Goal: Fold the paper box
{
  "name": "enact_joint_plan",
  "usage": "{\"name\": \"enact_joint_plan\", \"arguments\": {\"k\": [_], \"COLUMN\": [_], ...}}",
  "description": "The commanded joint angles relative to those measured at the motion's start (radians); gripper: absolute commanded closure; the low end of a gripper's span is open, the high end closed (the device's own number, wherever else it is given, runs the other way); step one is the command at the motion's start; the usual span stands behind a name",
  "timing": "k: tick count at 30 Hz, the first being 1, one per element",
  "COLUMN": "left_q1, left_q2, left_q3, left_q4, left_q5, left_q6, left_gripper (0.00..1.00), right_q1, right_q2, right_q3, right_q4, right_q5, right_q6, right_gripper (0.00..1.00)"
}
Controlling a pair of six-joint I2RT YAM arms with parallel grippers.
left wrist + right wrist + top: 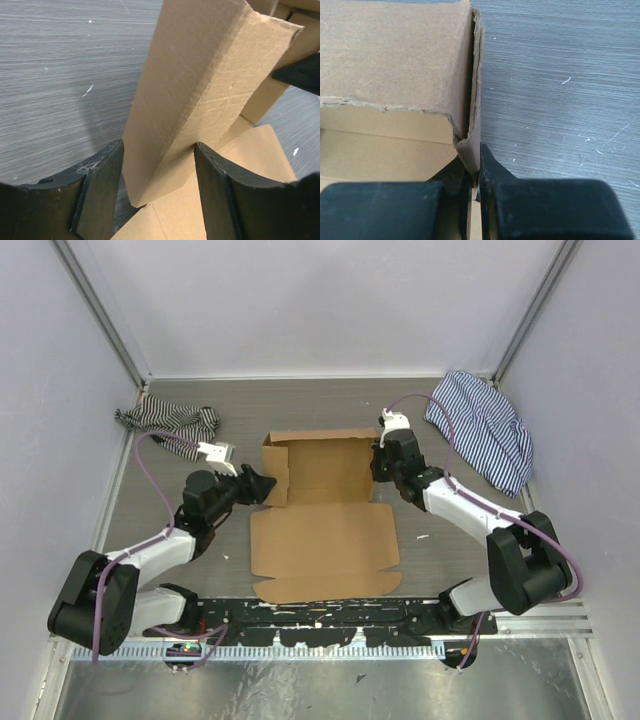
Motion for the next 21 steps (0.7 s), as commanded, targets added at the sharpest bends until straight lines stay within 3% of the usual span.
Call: {"name": "enact_joint_plan", "arguments": {"k": [1,12,21], "left_q1": [-0.079,-0.169,-0.224], "left_q2": [-0.008,-0.107,-0.022], "left_q3": [0.044,0.056,0.107], "left_q4": [0.031,-0.106,-0.101], "left_q5": [-0.095,-0.238,-0.269], "left_q6": [0.012,0.091,0.082], "left_gripper": [0.35,0.33,0.34], "right_q1": [0.017,0.062,0.103], "right_q2": [-0.044,-0.069,-0.102], "right_q3": [-0.024,-0.035,-0.047], "right_q4": [-0.028,-0.02,-0.023], "right_q5": [-0.028,0.09,0.119], "right_q6": [0.031,0.064,0.071], "right_gripper": [0.96,0.97,0.97]}}
